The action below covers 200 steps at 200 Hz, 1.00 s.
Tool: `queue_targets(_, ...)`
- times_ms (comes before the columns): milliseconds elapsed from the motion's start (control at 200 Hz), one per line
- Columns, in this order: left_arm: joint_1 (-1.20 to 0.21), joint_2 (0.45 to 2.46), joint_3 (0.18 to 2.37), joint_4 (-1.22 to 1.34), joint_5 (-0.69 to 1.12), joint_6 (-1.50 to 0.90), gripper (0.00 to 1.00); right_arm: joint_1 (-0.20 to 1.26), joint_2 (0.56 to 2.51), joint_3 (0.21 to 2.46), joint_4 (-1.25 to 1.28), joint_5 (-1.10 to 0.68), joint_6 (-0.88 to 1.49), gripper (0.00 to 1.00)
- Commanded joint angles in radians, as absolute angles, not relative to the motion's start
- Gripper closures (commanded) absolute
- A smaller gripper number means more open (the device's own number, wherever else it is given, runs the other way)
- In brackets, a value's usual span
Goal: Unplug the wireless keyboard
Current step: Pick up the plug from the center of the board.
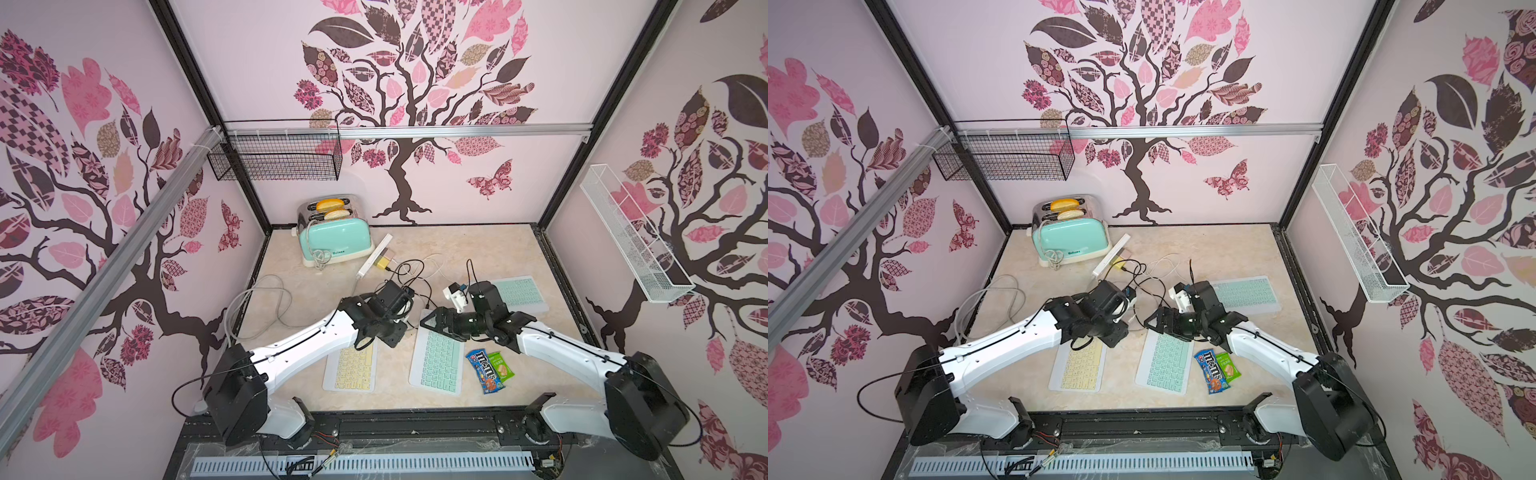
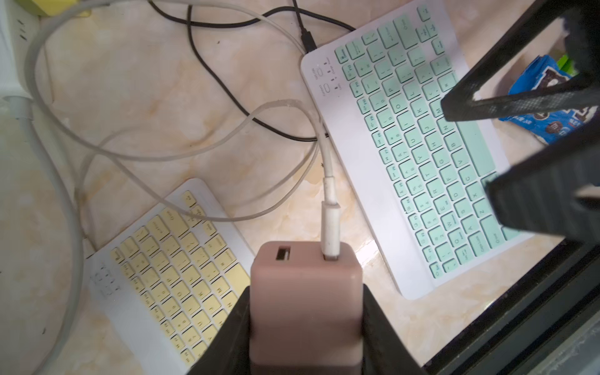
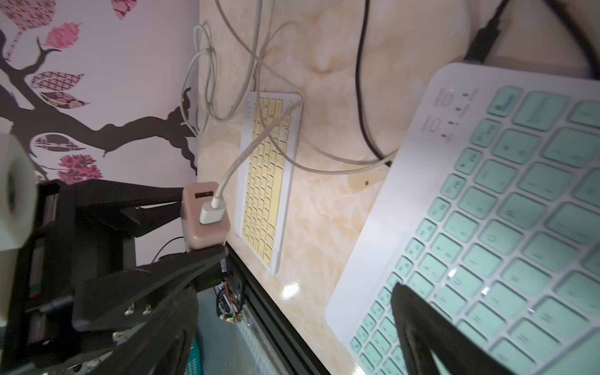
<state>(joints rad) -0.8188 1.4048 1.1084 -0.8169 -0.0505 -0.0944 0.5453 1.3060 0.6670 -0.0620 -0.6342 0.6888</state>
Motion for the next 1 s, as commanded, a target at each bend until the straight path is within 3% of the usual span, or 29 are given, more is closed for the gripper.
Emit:
queue_targets(0,-0.783,1.354,1.145,-0.933,0.028,0.041,1.00,0.543,1.357,0.670,0.149,-0.703,0.860,0.13)
queue_targets(130,-0.772,1.315,1.125,-0.948,0.083,0.121,1.00,0.569,1.420,0.686,0.286,-0.716,0.936,0.19)
queue_targets(560,-0.758,1.329,1.084,-0.903,0.133,0.141,1.00,0.682,1.490,0.706,0.388,-0.700,0.942,0.38)
queue_targets(825,-0.747,1.330,1.091,-0.905,0.130,0.123,1.00,0.695,1.488,0.708,0.418,-0.715,0.934,0.44)
queue_targets(995,-0.693,1.315,1.118,-0.905,0.278,0.102,1.00,0.694,1.425,0.660,0.444,-0.724,0.873,0.45)
